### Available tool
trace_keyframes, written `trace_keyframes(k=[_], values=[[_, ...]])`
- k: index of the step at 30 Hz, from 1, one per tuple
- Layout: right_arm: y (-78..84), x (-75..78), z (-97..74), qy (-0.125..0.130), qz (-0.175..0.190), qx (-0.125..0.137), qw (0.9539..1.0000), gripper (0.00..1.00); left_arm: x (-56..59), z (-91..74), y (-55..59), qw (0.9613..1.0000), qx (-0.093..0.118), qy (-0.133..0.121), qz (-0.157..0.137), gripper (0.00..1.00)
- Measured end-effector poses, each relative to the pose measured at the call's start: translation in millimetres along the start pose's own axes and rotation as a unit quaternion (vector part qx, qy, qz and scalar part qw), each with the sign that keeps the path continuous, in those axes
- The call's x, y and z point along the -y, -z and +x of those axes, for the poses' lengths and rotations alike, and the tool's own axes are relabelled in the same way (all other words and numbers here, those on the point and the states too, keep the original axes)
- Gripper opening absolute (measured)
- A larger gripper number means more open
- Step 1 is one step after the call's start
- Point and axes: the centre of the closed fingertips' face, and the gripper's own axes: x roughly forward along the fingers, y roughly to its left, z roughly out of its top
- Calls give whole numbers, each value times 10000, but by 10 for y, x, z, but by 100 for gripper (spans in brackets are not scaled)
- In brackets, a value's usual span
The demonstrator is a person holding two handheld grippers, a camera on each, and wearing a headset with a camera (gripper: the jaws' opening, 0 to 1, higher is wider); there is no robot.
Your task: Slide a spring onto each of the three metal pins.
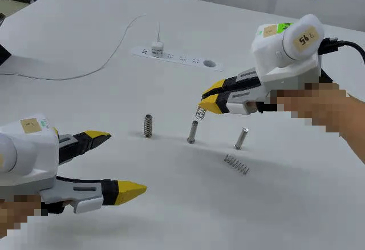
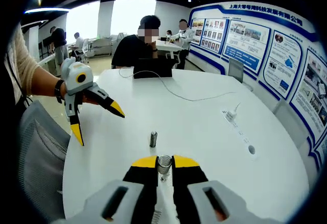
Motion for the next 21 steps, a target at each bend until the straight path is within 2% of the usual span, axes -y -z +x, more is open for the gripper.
trace_keyframes(k=[8, 21], values=[[109, 62, 116, -13, 149, -131, 9998, 11, 4, -9, 24, 10000, -39, -7, -23, 79], [159, 49, 189, -39, 140, -220, 9997, 11, 7, -11, 57, 10000, -83, -4, -53, 78]])
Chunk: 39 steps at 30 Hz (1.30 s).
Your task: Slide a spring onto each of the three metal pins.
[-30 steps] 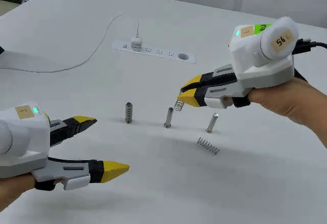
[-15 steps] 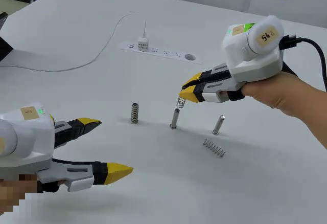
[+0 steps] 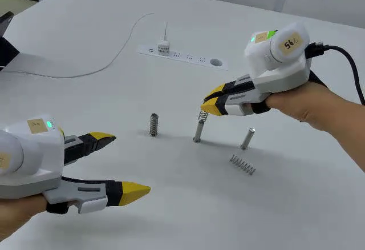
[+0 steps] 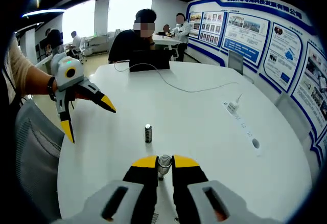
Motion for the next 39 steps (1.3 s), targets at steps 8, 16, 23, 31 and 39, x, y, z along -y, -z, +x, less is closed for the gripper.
trace_keyframes(k=[8, 16, 23, 31, 39], values=[[22, -4, 31, -20, 27, -34, 10000, 11, -7, -5, 4, 10000, 0, -8, -20, 78], [79, -9, 74, -38, 69, -96, 9999, 11, 1, -12, 21, 10000, -17, -4, -41, 77], [149, -27, 144, -42, 108, -155, 9998, 11, 11, -3, 12, 10000, -17, 13, -45, 77], [225, -26, 222, -19, 241, -176, 9996, 11, 6, -3, 0, 10000, -18, 14, -38, 77], [308, -38, 303, -2, 302, -240, 9993, 11, 10, 6, 20, 10000, -55, 21, -54, 77]])
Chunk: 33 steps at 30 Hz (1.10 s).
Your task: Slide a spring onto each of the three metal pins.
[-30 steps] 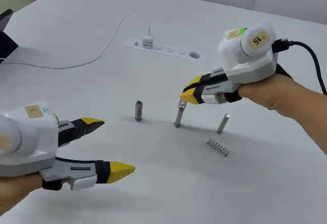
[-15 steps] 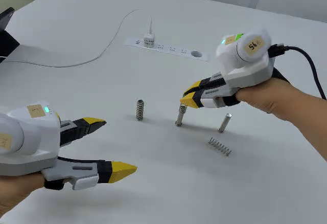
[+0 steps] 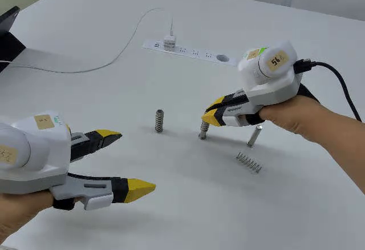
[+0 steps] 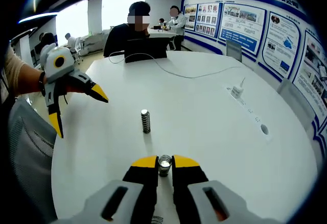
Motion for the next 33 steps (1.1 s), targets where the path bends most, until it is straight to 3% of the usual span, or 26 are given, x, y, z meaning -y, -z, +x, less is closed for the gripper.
trace_keyframes(k=[19, 33], values=[[147, -8, 133, 60, -42, -204, 9998, 12, 20, 36, -26, 10000, 7, 32, -8, 77], [131, 28, 117, 176, -6, -98, 9998, 16, 34, 37, -30, 10000, -6, 42, 2, 78]])
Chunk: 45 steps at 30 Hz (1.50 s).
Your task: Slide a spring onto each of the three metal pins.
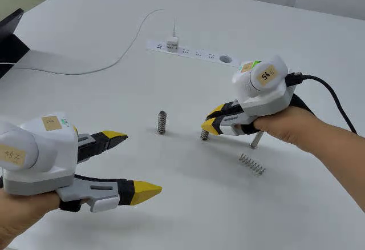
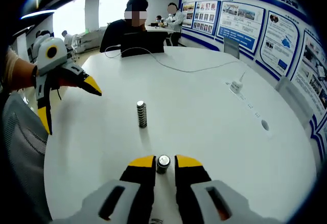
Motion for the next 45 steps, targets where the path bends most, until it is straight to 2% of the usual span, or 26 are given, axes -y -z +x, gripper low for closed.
trace_keyframes(k=[11, 32, 45], values=[[46, 40, -119, 144, 117, 99, 9998, 18, 9, 16, -30, 10000, 5, 15, 40, 78], [256, 42, -387, 377, 392, 231, 9983, 20, 17, 47, -72, 9999, -4, 47, 96, 78], [482, -38, -552, 481, 556, 234, 9970, 20, 25, 65, -69, 9999, -20, 72, 90, 78]])
